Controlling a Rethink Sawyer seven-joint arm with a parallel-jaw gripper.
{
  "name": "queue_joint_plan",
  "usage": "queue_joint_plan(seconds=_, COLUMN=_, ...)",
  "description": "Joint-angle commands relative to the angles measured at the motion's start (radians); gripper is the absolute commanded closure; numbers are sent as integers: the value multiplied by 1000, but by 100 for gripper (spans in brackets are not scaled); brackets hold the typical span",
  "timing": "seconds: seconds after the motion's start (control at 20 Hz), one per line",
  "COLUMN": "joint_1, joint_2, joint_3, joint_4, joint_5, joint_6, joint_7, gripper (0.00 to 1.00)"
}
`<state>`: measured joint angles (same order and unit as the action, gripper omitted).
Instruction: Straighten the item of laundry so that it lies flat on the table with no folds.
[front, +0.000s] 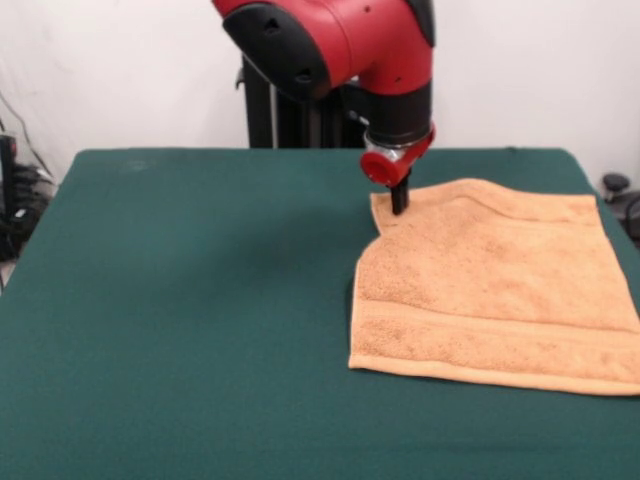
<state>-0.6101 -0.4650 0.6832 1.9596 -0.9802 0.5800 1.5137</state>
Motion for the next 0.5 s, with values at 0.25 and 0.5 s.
queue_joint_plan(seconds=0.25, joint_1=25, joint_2=92, joint_3=-40, joint_4=-147, joint_5=-70, joint_6=-1, joint_7=-94, gripper=100)
queue_joint_plan(seconds=0.5, joint_1=59, joint_2=107, joint_3=-98, joint_4=-201, joint_5=-75, joint_6=93, joint_7=-97, gripper=100)
